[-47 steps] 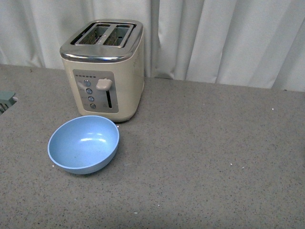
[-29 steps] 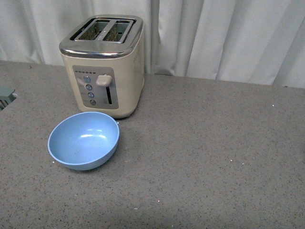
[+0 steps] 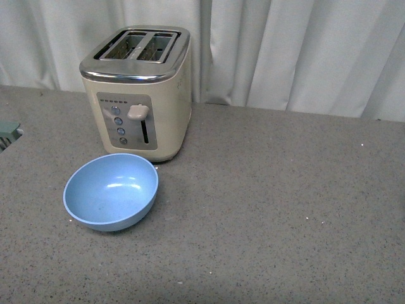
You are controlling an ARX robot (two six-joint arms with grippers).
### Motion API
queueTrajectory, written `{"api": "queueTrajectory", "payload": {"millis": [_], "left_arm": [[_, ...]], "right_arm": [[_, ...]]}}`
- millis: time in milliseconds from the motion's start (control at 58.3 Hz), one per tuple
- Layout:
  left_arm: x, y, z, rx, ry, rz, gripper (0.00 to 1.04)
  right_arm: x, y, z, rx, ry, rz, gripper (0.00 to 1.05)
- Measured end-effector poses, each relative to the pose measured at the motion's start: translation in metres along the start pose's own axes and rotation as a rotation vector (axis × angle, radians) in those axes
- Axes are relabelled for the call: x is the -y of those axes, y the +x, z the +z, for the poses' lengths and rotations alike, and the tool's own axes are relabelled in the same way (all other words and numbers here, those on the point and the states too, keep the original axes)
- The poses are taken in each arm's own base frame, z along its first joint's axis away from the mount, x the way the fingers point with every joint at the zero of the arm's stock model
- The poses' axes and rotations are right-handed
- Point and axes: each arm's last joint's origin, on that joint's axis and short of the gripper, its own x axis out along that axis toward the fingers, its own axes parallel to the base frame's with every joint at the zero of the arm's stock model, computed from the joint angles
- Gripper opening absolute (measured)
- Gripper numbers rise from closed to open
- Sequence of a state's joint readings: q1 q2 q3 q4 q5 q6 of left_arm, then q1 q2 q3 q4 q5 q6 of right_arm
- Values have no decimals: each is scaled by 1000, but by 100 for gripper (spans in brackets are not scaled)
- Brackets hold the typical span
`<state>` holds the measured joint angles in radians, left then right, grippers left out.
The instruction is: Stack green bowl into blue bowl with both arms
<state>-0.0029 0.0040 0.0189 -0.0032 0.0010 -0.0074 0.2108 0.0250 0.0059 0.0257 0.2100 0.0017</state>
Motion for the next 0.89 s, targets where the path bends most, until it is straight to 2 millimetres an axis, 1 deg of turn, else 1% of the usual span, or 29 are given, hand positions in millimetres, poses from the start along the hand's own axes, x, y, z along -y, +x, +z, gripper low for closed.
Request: {"api": "queueTrajectory", "payload": {"millis": [892], "left_arm": [[0, 0, 0, 0, 0, 0, 98]], "right_arm": [[0, 0, 0, 0, 0, 0, 96]]}}
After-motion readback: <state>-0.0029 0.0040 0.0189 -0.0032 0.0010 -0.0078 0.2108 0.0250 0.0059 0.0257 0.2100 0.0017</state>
